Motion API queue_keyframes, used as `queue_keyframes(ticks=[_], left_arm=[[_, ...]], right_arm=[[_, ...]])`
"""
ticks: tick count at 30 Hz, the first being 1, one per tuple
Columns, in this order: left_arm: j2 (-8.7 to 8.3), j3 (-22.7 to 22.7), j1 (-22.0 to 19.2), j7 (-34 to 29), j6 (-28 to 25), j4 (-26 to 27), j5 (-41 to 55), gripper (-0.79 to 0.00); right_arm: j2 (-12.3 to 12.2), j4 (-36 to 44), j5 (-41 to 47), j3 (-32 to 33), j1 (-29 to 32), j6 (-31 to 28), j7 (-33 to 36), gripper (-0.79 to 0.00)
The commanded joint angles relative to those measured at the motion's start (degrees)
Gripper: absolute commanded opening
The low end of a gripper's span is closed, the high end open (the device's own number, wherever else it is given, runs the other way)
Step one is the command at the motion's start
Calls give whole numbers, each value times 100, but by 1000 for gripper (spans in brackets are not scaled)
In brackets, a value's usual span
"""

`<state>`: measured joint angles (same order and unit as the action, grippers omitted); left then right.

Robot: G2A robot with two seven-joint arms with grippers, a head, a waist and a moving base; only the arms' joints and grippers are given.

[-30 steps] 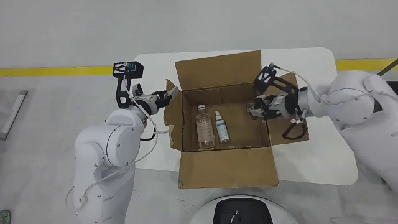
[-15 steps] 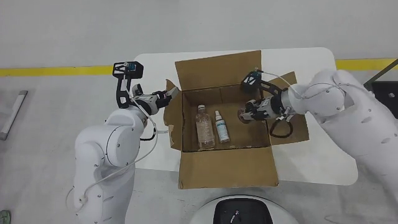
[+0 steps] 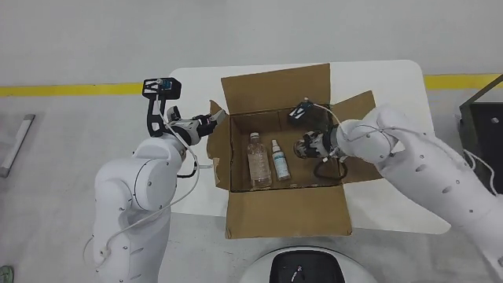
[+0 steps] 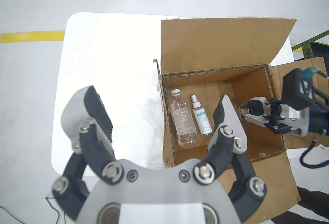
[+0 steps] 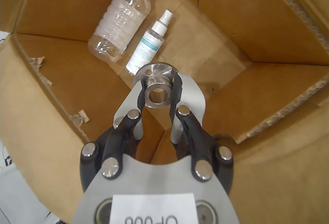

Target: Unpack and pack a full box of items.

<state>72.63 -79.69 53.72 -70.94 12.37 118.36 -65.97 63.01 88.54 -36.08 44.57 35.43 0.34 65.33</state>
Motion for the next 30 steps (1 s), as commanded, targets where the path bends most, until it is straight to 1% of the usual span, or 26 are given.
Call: queue_keyframes(ticks=[1,7,13,16,21,22,23,24,30], left_arm=[[0,0,0,0,0,0,0,0],[0,0,0,0,0,0,0,0],[0,0,0,0,0,0,0,0],[0,0,0,0,0,0,0,0],[0,0,0,0,0,0,0,0],[0,0,0,0,0,0,0,0],[0,0,0,0,0,0,0,0],[0,0,0,0,0,0,0,0],[0,0,0,0,0,0,0,0]], right_arm=[[135,-175,32,-316,-136,216,-80,-785],[528,-776,-158,-1046,-579,903,18,-785],[861,-1507,-132,-1432,-891,1525,297,-785],[992,-1786,-123,-1529,-996,1727,354,-785],[1165,-2141,-124,-1629,-1130,1773,377,-779],[1193,-2195,-108,-1635,-1143,1763,367,-680],[1219,-2250,-98,-1638,-1158,1762,370,-600],[1242,-2294,-96,-1642,-1172,1752,369,-499],[1334,-2481,-108,-1600,-1216,1665,340,-483]])
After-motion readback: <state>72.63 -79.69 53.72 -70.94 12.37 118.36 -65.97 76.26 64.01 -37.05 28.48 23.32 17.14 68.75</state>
